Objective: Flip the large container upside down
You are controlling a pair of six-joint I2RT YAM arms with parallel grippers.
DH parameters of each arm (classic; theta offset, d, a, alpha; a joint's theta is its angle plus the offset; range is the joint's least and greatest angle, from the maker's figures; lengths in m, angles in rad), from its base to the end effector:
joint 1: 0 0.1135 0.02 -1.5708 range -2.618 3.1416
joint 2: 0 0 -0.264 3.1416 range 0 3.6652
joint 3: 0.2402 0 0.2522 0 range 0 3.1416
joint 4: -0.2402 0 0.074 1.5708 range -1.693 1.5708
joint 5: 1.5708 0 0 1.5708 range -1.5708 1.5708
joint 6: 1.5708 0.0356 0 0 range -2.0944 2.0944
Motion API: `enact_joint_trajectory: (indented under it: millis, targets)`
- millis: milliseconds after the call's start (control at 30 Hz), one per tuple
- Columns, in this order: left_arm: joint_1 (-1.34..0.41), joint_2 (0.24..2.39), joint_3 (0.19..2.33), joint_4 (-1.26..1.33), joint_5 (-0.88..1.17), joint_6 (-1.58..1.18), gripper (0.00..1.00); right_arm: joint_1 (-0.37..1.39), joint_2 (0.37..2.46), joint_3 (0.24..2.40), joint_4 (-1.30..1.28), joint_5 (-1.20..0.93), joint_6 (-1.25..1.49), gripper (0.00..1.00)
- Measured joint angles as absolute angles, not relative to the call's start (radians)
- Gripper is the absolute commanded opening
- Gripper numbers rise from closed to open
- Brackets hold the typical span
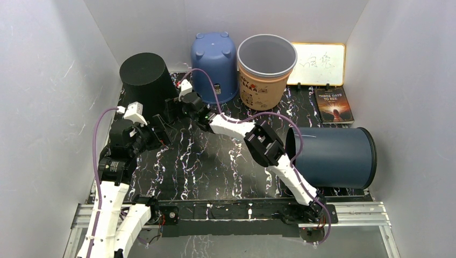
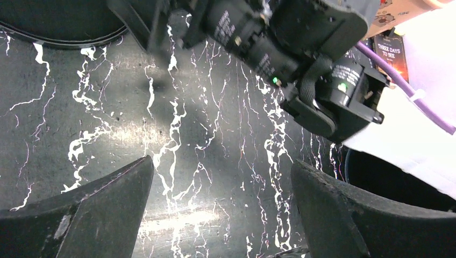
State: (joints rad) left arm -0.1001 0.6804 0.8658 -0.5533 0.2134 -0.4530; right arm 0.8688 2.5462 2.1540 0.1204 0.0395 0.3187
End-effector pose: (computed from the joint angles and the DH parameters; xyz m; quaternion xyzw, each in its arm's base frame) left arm 0.1445 -0.0221 0.3446 -0.0846 0.8177 -0.2381 0.5173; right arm 0.3843 0.4522 0.1940 -0.2048 0.7695 0.3253 0.5100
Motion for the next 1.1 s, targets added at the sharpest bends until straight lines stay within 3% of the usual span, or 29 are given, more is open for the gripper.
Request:
enact_joint_trajectory:
  millis: [367,767,900,1100]
  targets:
    - [-0.1,0.679,0.863,-0.51,0.243,-0.477,0.97,0.871,2.039,1.571,0.093,0.297,0.296,0.98]
    - [-0.113,0.694,0.587,-0.171,0.48,-0.633,0.9,0.852,1.433,1.364,-0.141,0.756,0.324,0.98]
    - [-0.251,0.773,0.603,-0.065,0.459,-0.662,0.92,0.835,1.316,1.357,-0.229,0.85,0.327,0.98]
    - [-0.621,0.997,0.73,0.059,0.325,-0.658,0.95,0.807,1.202,1.316,-0.351,0.939,0.354,0.98]
